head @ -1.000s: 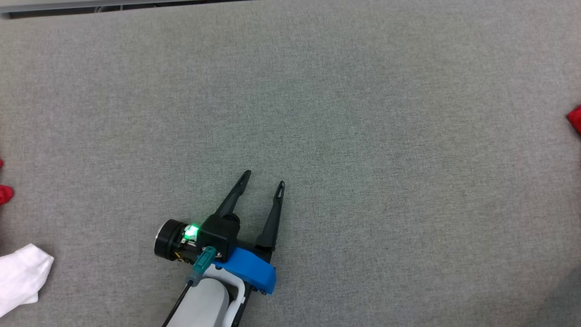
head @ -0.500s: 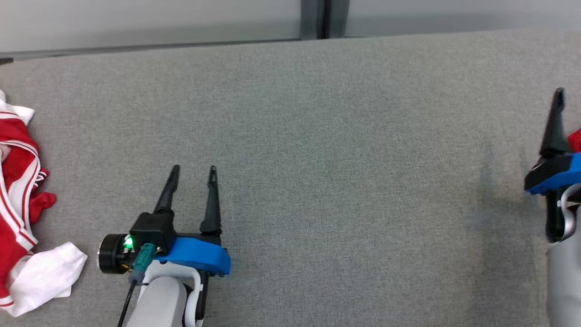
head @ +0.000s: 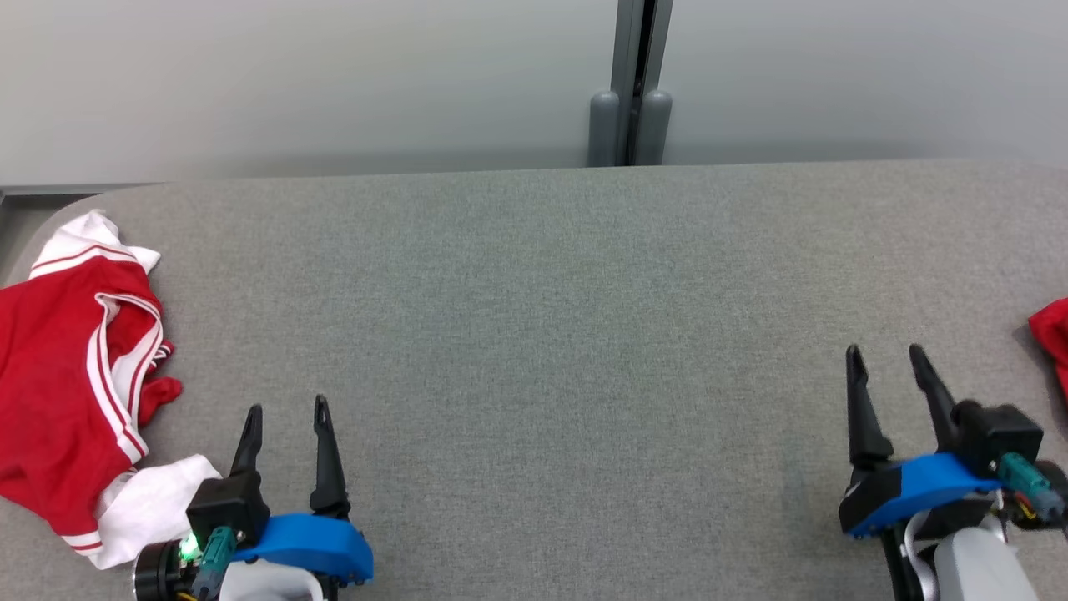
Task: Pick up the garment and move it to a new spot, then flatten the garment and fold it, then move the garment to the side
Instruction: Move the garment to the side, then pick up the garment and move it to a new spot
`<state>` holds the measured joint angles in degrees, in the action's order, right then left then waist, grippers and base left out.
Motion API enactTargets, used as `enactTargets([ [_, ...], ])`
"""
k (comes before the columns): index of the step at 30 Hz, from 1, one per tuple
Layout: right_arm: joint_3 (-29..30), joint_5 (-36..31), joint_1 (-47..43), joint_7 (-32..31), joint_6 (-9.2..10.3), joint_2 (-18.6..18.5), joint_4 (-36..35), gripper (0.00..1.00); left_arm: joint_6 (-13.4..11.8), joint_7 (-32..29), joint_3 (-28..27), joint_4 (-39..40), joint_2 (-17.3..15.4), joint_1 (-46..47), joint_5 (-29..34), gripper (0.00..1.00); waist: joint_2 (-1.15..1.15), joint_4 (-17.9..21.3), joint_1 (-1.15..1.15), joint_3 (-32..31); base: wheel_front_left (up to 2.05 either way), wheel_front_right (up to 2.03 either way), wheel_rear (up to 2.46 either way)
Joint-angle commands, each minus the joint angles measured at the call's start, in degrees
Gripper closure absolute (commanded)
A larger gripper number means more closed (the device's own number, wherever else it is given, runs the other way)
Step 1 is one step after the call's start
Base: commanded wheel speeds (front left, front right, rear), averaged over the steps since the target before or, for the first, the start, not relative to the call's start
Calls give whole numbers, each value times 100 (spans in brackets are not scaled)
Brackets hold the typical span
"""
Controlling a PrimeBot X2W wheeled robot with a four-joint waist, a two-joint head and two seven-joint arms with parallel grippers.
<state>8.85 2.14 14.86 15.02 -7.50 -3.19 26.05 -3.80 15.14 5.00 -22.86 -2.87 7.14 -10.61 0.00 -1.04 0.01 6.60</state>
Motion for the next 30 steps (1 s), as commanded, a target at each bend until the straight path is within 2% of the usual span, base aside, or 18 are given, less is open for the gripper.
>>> enactTargets([
  [1,-14,16,-142,18,2,19,6,0,-25,0,-22,-3,-3,-38,-12,0,0,56,-1,-83,0,0,0],
  [10,-473,376,-750,18,2,25,134,0,4,0,-27,5,-3,-613,-29,0,0,-9,-1,-533,0,0,0],
  [22,-583,458,-729,18,1,26,143,0,69,0,-42,153,-3,-617,-65,0,0,-138,-1,-393,0,0,0],
  [26,-691,397,-686,18,2,27,152,0,-39,0,-20,117,-9,-588,-200,0,0,-378,-1,-313,0,0,0],
  [30,-834,306,-599,18,1,29,146,0,-124,0,-21,60,-5,-560,-312,0,0,-819,-1,-207,0,0,0],
])
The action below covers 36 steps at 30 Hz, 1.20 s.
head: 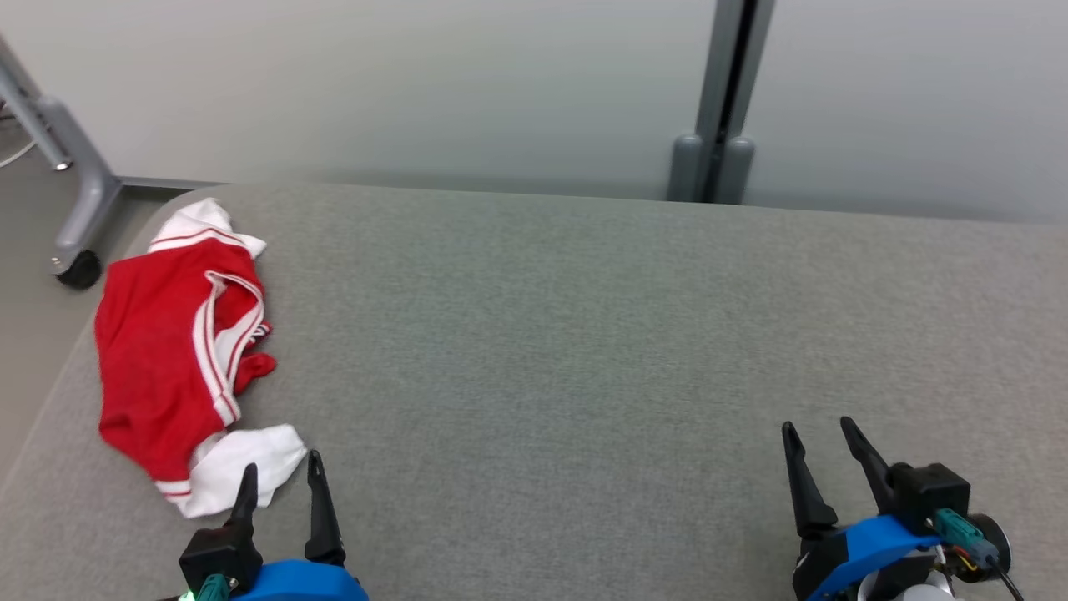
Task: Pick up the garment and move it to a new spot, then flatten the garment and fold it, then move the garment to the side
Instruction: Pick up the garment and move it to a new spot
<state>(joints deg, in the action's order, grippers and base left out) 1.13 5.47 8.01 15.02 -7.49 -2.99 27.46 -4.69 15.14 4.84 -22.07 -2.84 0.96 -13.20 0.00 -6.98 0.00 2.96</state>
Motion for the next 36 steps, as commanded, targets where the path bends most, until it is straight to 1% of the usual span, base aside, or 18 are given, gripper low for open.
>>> enactTargets([
  [1,-78,-61,113,18,0,7,5,0,-56,0,-23,-27,-13,65,-87,0,0,-357,0,187,0,0,0],
  [7,-430,-70,206,18,0,6,91,0,-199,0,-240,-86,-9,-12,-254,0,0,-1074,0,323,0,0,0],
  [11,-785,-60,309,18,1,0,137,0,-209,0,-396,-246,-4,-61,-324,0,0,-1372,0,421,0,0,0],
  [14,-1042,-39,359,18,1,0,177,0,-237,0,-539,-318,-5,-93,-361,0,0,-1495,0,460,0,0,0],
  [17,-1235,-23,385,19,1,-1,219,0,-192,0,-655,-353,-7,-102,-315,0,0,-1550,0,445,0,0,0],
  [22,-1413,46,404,19,1,-2,234,0,-135,0,-916,-342,-7,-36,-275,0,0,-1488,0,436,0,0,0],
  [25,-1498,60,470,19,1,-2,191,0,-25,0,-1093,-339,-11,163,-255,0,0,-1407,0,509,0,0,0],
  [28,-1540,40,547,19,1,-2,114,0,238,0,-1329,-372,-23,397,-277,0,0,-1321,0,651,0,0,0],
  [31,-1576,13,664,18,1,-19,-21,0,570,0,-1473,-518,-212,816,-232,0,0,-1227,0,869,0,0,0],
  [36,-1673,59,874,19,1,-130,-302,0,981,-2,-1422,-1064,-590,1725,-258,0,0,-1052,0,1267,0,0,0],
])
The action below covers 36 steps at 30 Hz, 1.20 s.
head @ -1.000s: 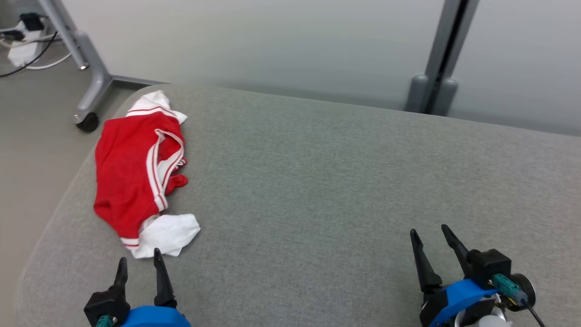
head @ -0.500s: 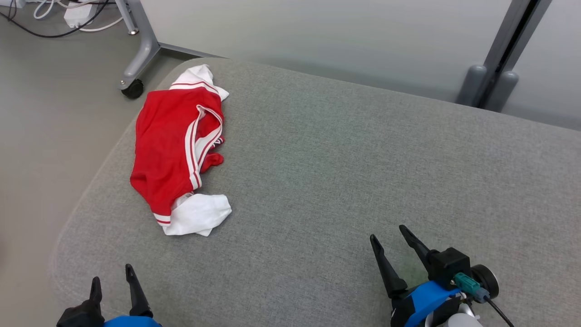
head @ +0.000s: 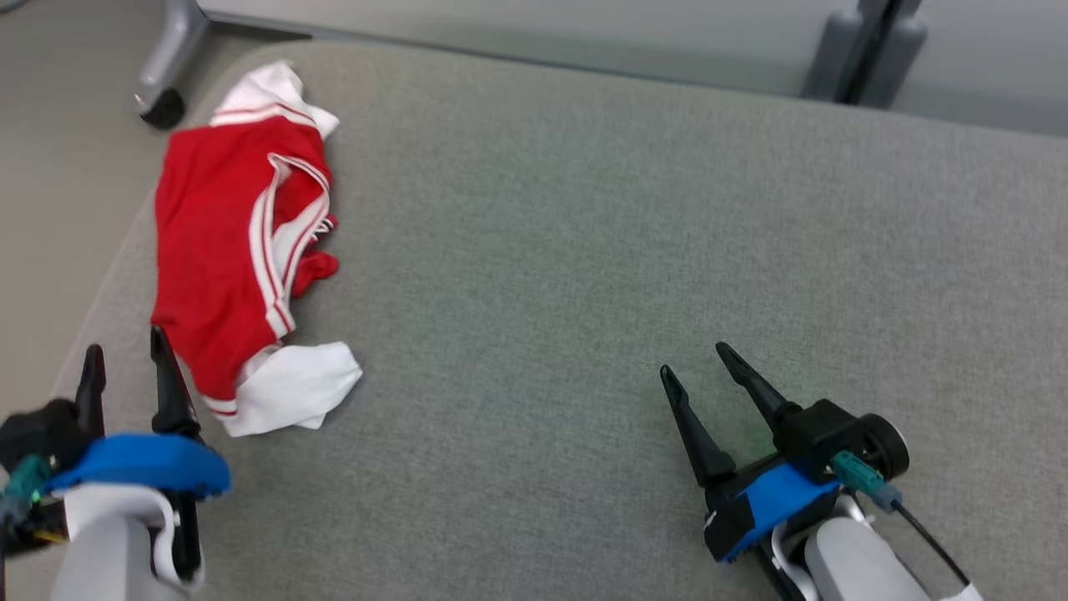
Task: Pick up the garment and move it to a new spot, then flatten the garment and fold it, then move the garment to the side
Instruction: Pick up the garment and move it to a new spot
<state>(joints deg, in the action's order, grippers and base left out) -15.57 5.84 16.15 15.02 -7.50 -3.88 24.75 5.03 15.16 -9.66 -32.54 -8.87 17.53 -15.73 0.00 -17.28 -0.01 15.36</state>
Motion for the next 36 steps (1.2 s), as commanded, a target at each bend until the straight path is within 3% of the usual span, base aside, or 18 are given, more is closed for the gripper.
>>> enactTargets([
  [1,-12,37,92,19,2,-64,-86,0,66,-36,88,-171,-66,262,-24,0,0,15,1,103,0,0,0],
  [10,-11,87,324,19,2,-271,-368,0,256,-868,640,-1150,-522,1707,-417,0,0,341,1,692,0,0,0],
  [15,53,105,416,15,3,-343,-363,0,238,-1382,862,-1761,-707,2081,-515,0,0,489,1,873,0,0,0],
  [19,105,125,438,15,3,-329,-347,0,110,-1261,894,-2058,-764,2242,-466,0,0,557,1,908,0,0,0],
  [20,126,128,433,15,3,-326,-339,0,77,-1170,903,-2101,-779,2258,-443,56,0,566,1,907,0,0,0],
  [21,138,131,426,15,3,-321,-331,0,37,-1065,902,-2129,-791,2279,-434,100,0,569,1,902,0,0,0],
  [29,224,180,373,17,2,-225,-229,0,-48,-393,976,-2034,-932,2507,-276,100,0,580,1,680,0,0,0],
  [36,399,293,200,18,2,-22,-157,0,37,-164,1402,-864,-1041,2949,103,100,0,860,1,158,0,0,0],
])
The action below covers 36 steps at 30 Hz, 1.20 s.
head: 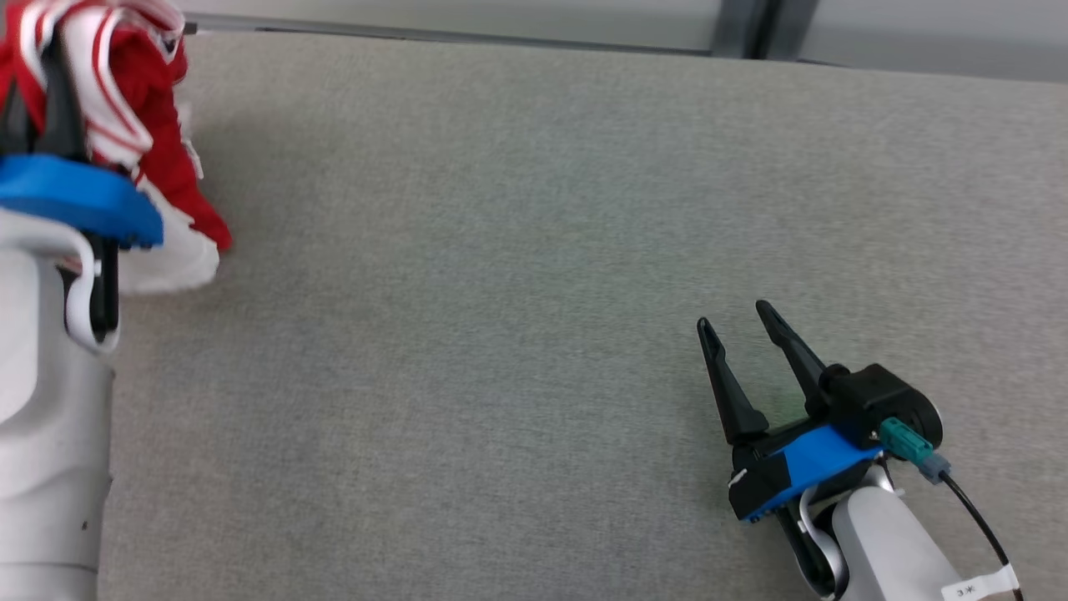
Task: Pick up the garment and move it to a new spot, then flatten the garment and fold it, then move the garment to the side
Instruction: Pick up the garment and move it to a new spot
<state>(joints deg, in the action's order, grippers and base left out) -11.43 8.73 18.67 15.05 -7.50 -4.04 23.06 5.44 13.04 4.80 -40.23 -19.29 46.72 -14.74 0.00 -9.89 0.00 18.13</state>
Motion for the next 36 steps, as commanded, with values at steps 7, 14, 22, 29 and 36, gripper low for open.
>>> enactTargets([
  [7,130,134,-232,16,1,102,39,0,158,-530,707,1409,641,155,-171,100,0,885,0,-473,0,0,0],
  [14,147,339,-307,16,1,116,1,0,201,-726,1649,1947,1420,-237,-556,100,0,1547,0,-529,0,0,0],
  [22,167,456,-366,16,1,114,-2,0,-107,-220,2208,866,1617,-898,-942,0,0,1853,0,-533,0,0,0],
  [29,283,472,-349,16,1,110,-8,0,-514,191,1918,1,1611,-1471,-1124,0,0,1680,0,-651,0,0,0],
  [36,463,505,-467,16,1,109,-85,0,-797,218,948,904,1342,-2702,-698,0,0,1427,0,-907,0,0,0],
])
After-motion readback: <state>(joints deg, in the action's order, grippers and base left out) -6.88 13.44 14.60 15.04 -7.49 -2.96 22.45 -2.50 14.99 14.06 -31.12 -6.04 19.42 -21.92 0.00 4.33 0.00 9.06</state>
